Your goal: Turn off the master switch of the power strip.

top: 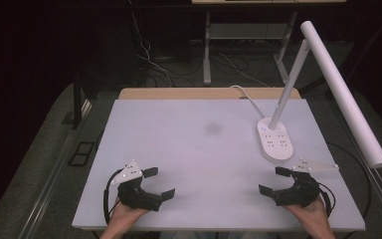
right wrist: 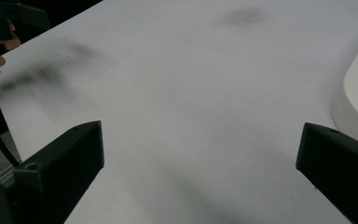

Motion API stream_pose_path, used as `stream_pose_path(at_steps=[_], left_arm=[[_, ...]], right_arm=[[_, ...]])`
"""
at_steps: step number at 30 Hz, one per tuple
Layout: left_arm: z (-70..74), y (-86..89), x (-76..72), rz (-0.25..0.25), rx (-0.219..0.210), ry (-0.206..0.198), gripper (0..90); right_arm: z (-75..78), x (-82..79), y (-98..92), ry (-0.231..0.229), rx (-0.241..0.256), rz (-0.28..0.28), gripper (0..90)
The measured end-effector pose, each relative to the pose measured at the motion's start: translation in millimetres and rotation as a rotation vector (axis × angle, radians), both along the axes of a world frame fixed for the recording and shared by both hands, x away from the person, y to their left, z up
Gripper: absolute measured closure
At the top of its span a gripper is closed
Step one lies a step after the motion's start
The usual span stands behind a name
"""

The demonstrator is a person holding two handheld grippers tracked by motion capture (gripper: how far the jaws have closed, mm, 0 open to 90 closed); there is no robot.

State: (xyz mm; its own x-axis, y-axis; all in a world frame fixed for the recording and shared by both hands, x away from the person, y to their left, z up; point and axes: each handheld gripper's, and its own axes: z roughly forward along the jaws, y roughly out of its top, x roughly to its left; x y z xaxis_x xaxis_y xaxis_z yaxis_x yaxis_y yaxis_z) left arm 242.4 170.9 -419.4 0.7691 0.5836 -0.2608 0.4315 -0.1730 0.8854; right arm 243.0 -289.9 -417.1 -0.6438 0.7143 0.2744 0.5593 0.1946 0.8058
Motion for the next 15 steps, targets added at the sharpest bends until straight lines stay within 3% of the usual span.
stream_pose_path(at_steps=[15], left_arm=[[-0.6, -0.1, -0.3, -0.012, 0.002, 0.009, 0.0]], right_arm=[[0.7, 0.9, -1.1, 0.0, -0.018, -0.006, 0.3]])
